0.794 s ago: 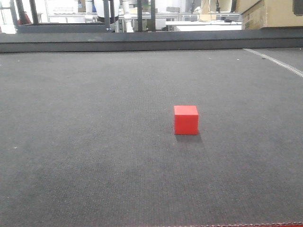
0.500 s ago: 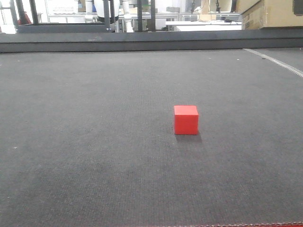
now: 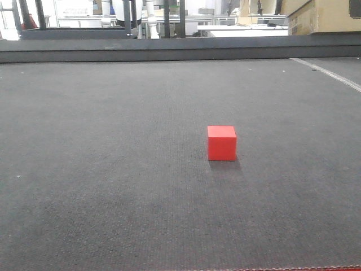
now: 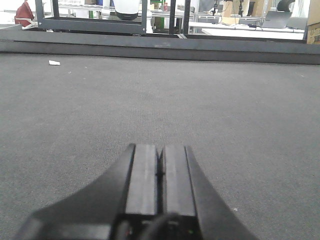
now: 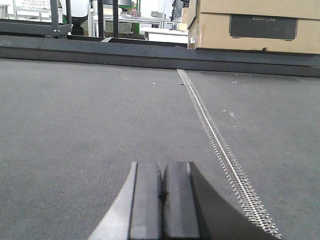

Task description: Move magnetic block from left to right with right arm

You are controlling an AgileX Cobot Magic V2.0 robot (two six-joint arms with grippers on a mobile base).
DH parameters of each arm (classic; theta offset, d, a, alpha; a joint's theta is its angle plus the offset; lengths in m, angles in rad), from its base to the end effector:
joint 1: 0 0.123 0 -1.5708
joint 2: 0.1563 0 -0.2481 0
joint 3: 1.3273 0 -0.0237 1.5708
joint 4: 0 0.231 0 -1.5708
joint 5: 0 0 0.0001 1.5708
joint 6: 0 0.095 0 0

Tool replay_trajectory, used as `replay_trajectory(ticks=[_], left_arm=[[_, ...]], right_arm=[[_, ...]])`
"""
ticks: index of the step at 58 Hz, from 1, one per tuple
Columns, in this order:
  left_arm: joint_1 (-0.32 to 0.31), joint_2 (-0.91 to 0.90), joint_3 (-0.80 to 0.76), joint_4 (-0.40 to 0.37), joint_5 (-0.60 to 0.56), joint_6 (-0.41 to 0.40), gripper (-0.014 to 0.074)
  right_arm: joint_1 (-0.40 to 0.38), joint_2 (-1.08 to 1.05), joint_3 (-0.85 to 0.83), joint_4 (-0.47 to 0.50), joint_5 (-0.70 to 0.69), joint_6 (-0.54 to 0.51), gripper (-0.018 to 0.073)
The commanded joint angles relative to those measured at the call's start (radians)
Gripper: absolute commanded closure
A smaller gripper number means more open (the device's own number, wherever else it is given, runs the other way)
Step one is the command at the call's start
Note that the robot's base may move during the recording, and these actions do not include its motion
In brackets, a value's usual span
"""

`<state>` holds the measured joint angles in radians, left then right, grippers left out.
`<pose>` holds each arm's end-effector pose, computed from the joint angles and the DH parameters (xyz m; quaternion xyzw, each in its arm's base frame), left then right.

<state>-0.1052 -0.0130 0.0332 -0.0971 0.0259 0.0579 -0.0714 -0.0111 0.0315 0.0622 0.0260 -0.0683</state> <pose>0.0778 -0.0085 0.2014 0.0238 0.6920 -0.0529 0.7196 0.0782 -0.0054 0.2017 0.0220 0.6922 -0.0274 0.7209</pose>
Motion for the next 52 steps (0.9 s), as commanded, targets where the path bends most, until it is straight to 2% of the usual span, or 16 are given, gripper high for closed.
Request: replay_trajectory(ticks=[1,9,19,24,35,39,47,52], left_arm=[[0.002,-0.014,0.008,-0.005,-0.083,-0.006,0.0722],[0.002,-0.014,0.008,-0.005,-0.083,-0.006,0.0722],[0.002,-0.014,0.008,-0.005,-0.083,-0.006,0.0722],[0.002,-0.014,0.008,-0.005,-0.083,-0.006,0.0722],[0.002,-0.014,0.008,-0.005,-0.083,-0.006,0.0722],[0.002,-0.014,0.008,-0.005,-0.083,-0.006,0.0722],[0.002,-0.014,0.008,-0.005,-0.083,-0.006,0.0722],[0.002,-0.014,0.008,-0.005,-0.083,-0.006,0.0722]], right_arm=[[-0.005,-0.020,-0.005,-0.008,-0.115,-0.004,0.0501],[-0.005,-0.008,-0.094,-0.008,-0.060,-0.004,0.0501],[-0.005,0.124,-0.307,-0.008,0.141,-0.004,0.0493],[-0.004,0.222,-0.396,-0.008,0.176,-0.004,0.0418],[0.013,0.479,-0.555,-0.008,0.225,-0.004,0.0055],[0.030,0.575,-0.605,-0.008,0.254,-0.004,-0.0020],[0.118,0.753,-0.716,-0.011,0.343,0.010,-0.0008],[0.187,0.850,-0.796,-0.019,0.402,0.068,0.0017]])
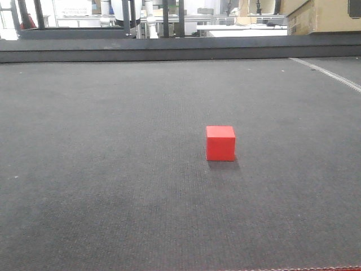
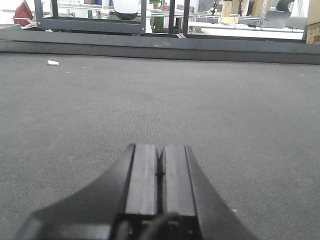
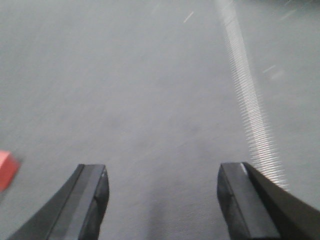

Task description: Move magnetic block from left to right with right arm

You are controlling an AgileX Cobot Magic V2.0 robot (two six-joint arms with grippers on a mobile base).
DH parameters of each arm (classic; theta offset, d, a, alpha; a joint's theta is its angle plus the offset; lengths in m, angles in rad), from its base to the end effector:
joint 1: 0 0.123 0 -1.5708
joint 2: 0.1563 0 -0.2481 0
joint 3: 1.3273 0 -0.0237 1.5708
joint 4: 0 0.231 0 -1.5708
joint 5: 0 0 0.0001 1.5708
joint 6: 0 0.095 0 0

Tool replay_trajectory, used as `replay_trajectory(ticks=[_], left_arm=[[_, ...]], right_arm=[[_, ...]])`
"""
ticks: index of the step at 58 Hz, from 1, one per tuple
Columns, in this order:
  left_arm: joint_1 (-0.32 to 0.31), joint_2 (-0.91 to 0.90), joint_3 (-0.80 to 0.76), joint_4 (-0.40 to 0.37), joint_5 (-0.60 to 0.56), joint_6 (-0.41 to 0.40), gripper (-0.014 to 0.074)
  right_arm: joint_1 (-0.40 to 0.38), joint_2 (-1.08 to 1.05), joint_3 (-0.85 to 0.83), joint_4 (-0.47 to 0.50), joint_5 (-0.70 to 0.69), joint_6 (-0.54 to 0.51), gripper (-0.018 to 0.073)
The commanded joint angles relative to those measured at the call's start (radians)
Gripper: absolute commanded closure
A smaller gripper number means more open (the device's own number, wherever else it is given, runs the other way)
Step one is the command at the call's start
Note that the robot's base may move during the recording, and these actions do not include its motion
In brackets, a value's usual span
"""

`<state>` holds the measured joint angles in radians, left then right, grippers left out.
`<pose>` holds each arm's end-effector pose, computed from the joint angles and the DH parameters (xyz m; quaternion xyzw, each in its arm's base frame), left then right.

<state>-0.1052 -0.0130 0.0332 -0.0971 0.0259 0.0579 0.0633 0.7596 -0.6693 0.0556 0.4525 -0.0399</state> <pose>0.0778 -0.0085 0.2014 0.0238 0.6920 -0.0529 0.7196 0.1647 0.0128 0.3009 -0.0290 0.8478 0.0297 0.5286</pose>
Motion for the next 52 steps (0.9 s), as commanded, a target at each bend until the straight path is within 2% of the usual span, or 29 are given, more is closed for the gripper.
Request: replay_trajectory(ticks=[1,10,17,29,40,52], left_arm=[[0.002,-0.014,0.008,-0.005,-0.083,-0.006,0.0722],[0.002,-0.014,0.008,-0.005,-0.083,-0.006,0.0722],[0.002,-0.014,0.008,-0.005,-0.083,-0.006,0.0722],[0.002,-0.014,0.008,-0.005,-0.083,-0.006,0.0722],[0.002,-0.014,0.008,-0.005,-0.083,-0.006,0.0722],[0.002,-0.014,0.008,-0.005,-0.083,-0.006,0.0722]], right_arm=[[0.081,0.104,-0.117,-0.014,-0.014,0.060,0.0023],[0.228,0.282,-0.300,-0.072,0.124,0.227,0.0041],[0.348,0.443,-0.458,-0.163,0.258,0.407,0.0041],[0.476,0.663,-0.639,-0.267,0.390,0.638,0.0041],[0.541,0.817,-0.741,-0.284,0.414,0.737,0.0041],[0.570,0.932,-0.800,-0.284,0.434,0.789,0.0041]])
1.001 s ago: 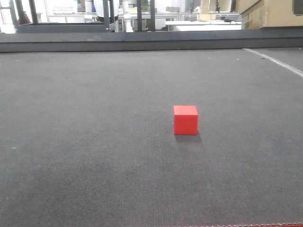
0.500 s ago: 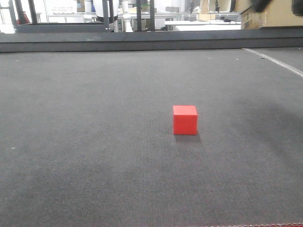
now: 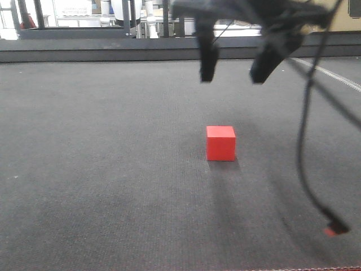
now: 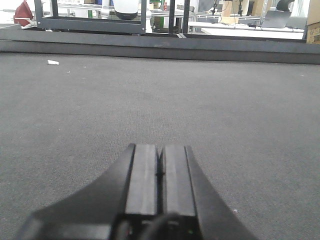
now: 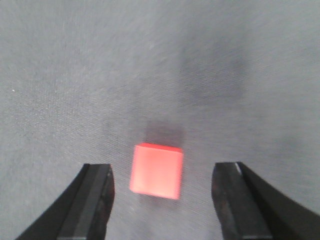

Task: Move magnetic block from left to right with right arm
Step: 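Lower the open right gripper over the red cube, then close the right gripper on the red cube and lift it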

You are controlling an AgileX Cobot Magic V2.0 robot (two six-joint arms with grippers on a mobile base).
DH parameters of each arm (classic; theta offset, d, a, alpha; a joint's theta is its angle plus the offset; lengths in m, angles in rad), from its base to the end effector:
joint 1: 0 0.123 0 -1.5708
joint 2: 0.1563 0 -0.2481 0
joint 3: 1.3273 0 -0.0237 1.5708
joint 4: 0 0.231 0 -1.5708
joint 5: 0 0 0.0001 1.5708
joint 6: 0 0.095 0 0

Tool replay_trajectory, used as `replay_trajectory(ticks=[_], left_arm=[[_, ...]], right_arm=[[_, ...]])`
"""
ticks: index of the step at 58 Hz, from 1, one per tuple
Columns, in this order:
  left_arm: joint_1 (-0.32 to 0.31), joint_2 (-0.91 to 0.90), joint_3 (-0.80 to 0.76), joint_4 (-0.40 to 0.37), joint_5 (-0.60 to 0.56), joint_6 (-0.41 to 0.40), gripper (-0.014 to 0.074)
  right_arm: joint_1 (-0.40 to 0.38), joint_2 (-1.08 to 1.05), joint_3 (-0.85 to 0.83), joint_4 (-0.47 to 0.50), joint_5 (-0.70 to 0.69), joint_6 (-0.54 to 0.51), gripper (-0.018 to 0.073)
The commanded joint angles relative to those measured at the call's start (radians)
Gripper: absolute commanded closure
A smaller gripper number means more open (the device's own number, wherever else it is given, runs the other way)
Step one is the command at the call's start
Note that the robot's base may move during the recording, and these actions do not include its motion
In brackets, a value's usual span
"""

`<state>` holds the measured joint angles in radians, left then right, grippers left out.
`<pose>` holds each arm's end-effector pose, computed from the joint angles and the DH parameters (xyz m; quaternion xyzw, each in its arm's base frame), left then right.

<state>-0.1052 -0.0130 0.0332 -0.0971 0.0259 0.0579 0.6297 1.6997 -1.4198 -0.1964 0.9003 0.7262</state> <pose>0.0778 -0.0085 0.2014 0.0238 0.6920 -0.0529 0.7196 0.2873 0.1914 0.2571 0.0057 0.9678 0.0783 0.2393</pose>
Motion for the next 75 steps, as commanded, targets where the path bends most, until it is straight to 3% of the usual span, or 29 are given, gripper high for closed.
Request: replay_trajectory(ticks=[1,10,53,70,75], left_arm=[[0.002,-0.014,0.008,-0.005,-0.083,-0.006,0.0722],[0.002,-0.014,0.008,-0.005,-0.083,-0.006,0.0722],[0.002,-0.014,0.008,-0.005,-0.083,-0.006,0.0722],[0.002,-0.014,0.008,-0.005,-0.083,-0.006,0.0722],[0.002,-0.014,0.008,-0.005,-0.083,-0.006,0.0722]], right_arm=[[0.004,-0.003,-0.051,-0.032,-0.011,0.027,0.0041],[0.004,0.039,-0.058,-0.033,0.021,0.069,0.0041],[0.002,0.161,-0.058,-0.011,-0.030,0.069,0.0045],[-0.003,0.168,-0.058,0.022,-0.014,0.052,0.0344],[-0.016,0.146,-0.058,0.022,-0.014,0.029,0.0377]])
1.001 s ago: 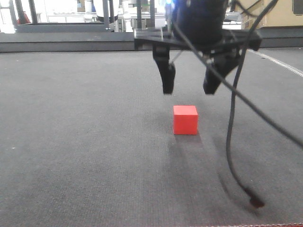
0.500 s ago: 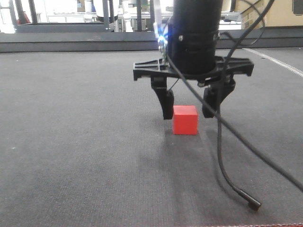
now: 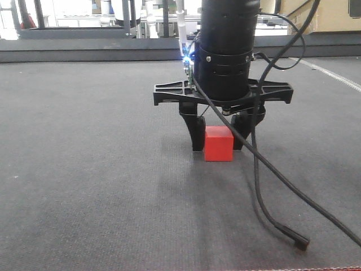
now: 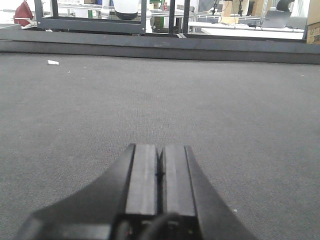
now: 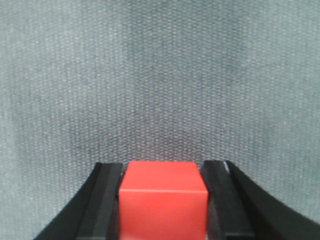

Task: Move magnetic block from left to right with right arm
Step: 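Close the right gripper on the red cube and lift it, then raise the held cube with the right gripper away from the table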

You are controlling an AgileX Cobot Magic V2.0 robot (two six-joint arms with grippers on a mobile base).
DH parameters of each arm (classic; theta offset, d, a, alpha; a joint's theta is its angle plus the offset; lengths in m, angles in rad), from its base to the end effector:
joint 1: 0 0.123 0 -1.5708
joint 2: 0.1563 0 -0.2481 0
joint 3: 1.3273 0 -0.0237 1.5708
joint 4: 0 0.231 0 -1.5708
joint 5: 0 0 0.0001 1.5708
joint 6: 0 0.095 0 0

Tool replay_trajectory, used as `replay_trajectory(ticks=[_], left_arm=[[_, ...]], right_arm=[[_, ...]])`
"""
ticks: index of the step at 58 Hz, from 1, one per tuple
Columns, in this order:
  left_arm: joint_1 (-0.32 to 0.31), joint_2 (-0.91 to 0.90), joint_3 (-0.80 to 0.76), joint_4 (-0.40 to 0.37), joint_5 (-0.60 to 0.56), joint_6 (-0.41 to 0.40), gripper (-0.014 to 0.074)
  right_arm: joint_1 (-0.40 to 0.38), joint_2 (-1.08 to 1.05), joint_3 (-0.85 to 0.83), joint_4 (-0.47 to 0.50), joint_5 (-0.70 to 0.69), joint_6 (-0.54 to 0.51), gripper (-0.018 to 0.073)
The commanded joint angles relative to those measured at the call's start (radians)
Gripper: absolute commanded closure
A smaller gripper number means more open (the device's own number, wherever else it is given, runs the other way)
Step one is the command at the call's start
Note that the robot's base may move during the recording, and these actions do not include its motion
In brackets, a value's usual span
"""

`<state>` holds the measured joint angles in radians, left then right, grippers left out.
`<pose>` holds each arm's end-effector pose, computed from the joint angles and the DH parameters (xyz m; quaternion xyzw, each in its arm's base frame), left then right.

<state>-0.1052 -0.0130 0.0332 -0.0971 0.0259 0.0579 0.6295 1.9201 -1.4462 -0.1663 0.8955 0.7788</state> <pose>0.0778 -0.0085 0.2014 0.0238 0.6920 -0.0529 0.7196 0.3066 0.2081 0.1847 0.0316 0.9866 0.0382 0.1556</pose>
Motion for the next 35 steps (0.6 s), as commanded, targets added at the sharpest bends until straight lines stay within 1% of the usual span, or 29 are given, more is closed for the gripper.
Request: replay_trajectory(ticks=[1,4,11,19,22,28,30,35], left_arm=[[0.002,-0.014,0.008,-0.005,-0.083,-0.006,0.0722],[0.002,-0.014,0.008,-0.005,-0.083,-0.006,0.0722],[0.002,-0.014,0.008,-0.005,-0.083,-0.006,0.0722],[0.002,-0.014,0.008,-0.005,-0.083,-0.006,0.0722],[0.002,-0.014,0.008,-0.005,-0.083,-0.006,0.0722],[0.002,-0.014,0.008,-0.005,-0.083,-0.006,0.0722],[0.002,-0.014,0.008,-0.005,-0.083,-0.006,0.0722],[0.002,-0.014,0.008,-0.005,-0.083,-0.006,0.0722]], right_arm=[[-0.021,-0.079,-0.032,-0.008,-0.009,-0.031,0.0378],[-0.033,-0.101,-0.032,-0.008,-0.009,-0.049,0.0377],[-0.080,-0.163,-0.031,-0.008,-0.013,-0.146,0.0377],[-0.153,-0.254,-0.015,-0.007,-0.012,-0.297,0.0377],[-0.188,-0.294,0.009,-0.007,-0.013,-0.360,0.0377],[-0.258,-0.379,0.084,-0.007,-0.023,-0.453,0.0377],[-0.273,-0.405,0.105,-0.007,-0.027,-0.468,0.0377],[-0.341,-0.495,0.200,-0.007,-0.054,-0.521,0.0377]])
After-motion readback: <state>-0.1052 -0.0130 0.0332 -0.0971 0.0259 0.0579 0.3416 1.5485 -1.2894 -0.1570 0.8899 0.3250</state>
